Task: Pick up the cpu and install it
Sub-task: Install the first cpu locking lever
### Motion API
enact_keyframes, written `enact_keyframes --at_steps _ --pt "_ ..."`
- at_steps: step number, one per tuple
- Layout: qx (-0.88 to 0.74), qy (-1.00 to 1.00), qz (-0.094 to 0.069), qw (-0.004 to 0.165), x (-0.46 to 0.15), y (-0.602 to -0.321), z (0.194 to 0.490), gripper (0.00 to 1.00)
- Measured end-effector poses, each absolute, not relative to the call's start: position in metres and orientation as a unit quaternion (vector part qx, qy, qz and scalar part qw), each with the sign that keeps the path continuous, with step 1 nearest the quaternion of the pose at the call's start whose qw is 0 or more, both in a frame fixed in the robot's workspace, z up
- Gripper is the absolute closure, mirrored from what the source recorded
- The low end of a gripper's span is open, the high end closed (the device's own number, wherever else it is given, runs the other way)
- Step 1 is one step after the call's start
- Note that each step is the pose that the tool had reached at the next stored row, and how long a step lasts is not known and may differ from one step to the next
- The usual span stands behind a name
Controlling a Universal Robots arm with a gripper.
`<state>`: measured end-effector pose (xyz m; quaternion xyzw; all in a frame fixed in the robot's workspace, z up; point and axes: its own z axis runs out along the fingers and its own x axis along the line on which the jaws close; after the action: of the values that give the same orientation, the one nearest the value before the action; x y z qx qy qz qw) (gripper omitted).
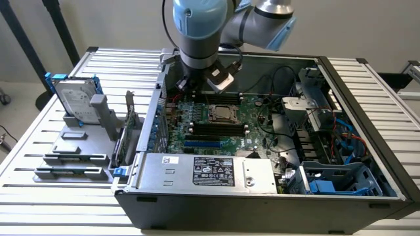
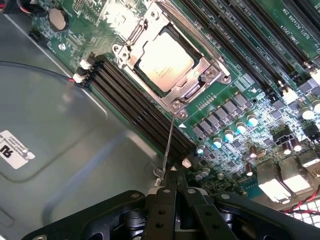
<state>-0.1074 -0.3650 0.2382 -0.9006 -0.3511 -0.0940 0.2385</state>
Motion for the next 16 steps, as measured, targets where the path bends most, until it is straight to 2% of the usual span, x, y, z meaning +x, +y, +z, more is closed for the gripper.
enact_keyframes --at_steps 16 --pt "-0.901 -0.349 -0.114 0.23 -0.079 -0.365 0.235 0.89"
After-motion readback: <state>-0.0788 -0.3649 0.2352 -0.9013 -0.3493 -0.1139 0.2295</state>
